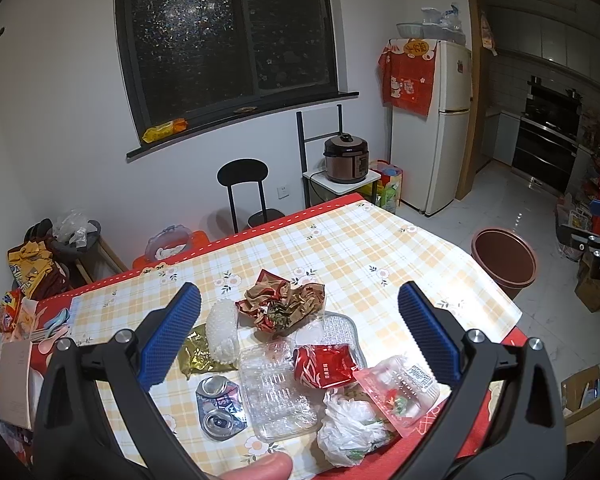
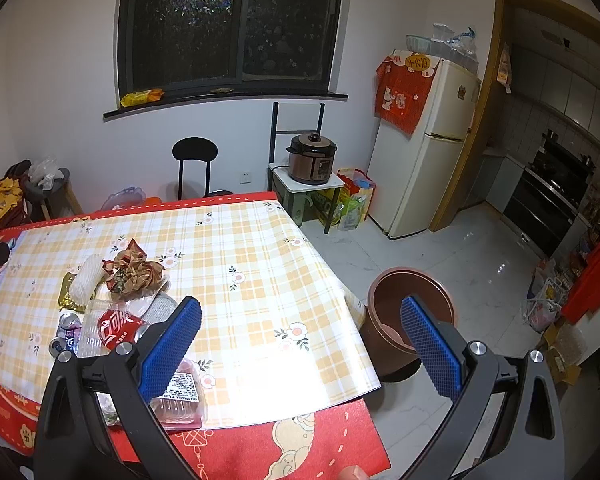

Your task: Collect trash

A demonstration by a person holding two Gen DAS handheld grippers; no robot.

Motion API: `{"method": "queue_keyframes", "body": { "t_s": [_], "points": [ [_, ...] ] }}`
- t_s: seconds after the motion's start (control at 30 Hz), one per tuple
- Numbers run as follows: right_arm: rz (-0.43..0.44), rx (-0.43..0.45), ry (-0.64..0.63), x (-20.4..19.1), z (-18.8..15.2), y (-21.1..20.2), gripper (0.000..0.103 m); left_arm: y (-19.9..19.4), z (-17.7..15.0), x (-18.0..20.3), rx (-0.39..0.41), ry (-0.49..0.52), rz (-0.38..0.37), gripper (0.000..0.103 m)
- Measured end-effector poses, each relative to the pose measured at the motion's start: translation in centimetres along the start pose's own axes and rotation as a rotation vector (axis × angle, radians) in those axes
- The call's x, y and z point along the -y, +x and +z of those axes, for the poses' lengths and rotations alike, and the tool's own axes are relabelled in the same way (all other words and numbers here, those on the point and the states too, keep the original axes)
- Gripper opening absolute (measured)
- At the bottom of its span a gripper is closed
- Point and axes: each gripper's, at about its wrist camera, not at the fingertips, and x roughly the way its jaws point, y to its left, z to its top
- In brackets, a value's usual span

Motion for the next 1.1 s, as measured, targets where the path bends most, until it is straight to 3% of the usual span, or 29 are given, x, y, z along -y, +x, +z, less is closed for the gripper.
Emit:
{"method": "queue_keyframes", "body": {
  "t_s": [0.87,1.1],
  "points": [
    [0.0,-0.002,-0.001,-0.13,-0.16,0.12,0.099,-0.13,0.05,0.04,0.0,-0.001,-0.002,0.098],
    [0.021,-0.003,0.005,-0.47,-0.51,0.13,0.099,-0.11,-0.62,-0.7,0.012,-0.055,-0.065,0.098]
  ]
}}
